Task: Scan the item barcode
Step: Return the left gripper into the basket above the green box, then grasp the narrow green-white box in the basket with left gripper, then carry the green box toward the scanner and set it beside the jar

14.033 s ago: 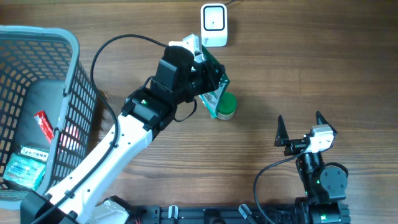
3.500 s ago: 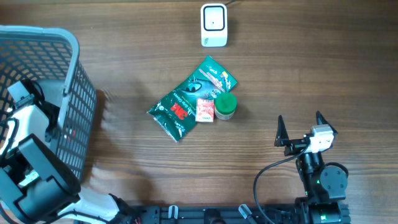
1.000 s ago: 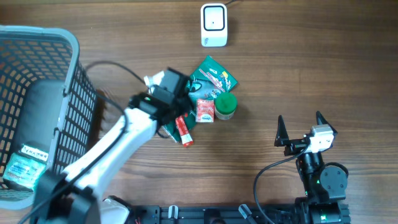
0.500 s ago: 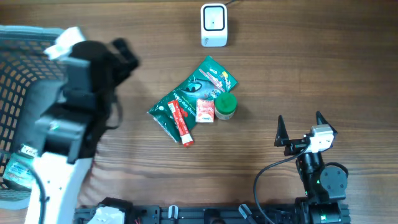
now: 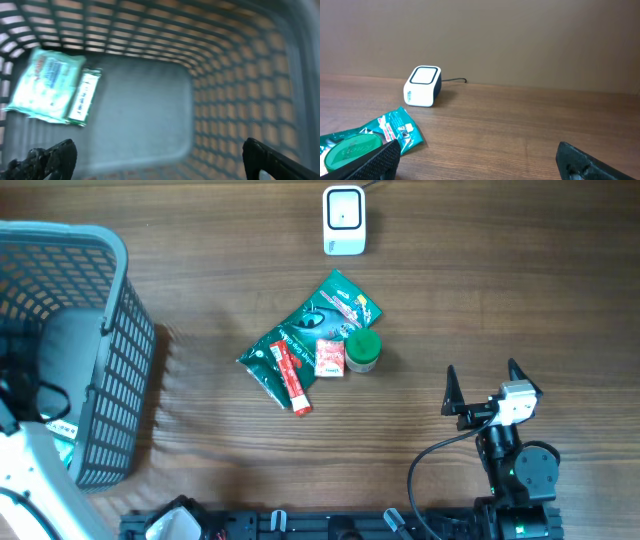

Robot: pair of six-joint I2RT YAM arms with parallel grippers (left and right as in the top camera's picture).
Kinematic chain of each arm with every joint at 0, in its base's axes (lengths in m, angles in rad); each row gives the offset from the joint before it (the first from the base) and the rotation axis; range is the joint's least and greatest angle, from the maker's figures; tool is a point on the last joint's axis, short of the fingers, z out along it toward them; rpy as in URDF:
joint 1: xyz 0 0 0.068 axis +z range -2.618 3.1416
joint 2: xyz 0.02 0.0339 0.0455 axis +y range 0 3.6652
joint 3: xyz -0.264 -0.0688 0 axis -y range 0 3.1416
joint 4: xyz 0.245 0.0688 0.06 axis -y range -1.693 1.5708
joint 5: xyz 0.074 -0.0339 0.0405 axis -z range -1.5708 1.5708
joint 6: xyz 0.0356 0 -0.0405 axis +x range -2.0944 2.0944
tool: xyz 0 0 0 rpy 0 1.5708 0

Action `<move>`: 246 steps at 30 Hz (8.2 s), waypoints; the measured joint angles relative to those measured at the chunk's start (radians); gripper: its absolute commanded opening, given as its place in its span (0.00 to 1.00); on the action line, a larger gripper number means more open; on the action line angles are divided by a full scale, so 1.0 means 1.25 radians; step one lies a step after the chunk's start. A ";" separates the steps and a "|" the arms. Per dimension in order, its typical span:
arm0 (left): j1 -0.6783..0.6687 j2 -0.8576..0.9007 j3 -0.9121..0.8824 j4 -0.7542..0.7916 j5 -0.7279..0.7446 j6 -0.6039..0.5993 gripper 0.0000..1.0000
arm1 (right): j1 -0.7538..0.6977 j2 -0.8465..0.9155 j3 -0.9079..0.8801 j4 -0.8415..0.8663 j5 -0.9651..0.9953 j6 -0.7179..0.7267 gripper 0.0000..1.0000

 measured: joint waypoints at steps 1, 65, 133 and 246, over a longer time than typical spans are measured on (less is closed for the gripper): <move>0.023 0.011 -0.017 0.012 0.004 0.001 1.00 | 0.000 0.000 0.000 0.000 0.000 0.000 1.00; 0.136 0.358 -0.295 0.342 0.005 0.287 1.00 | 0.000 0.000 0.000 0.000 0.000 0.000 1.00; 0.077 0.386 -0.320 0.342 -0.190 0.129 1.00 | 0.000 0.000 0.000 0.000 0.000 0.000 1.00; -1.381 0.530 -0.156 0.538 -0.165 0.034 0.59 | 0.001 0.000 0.000 0.000 0.001 0.000 1.00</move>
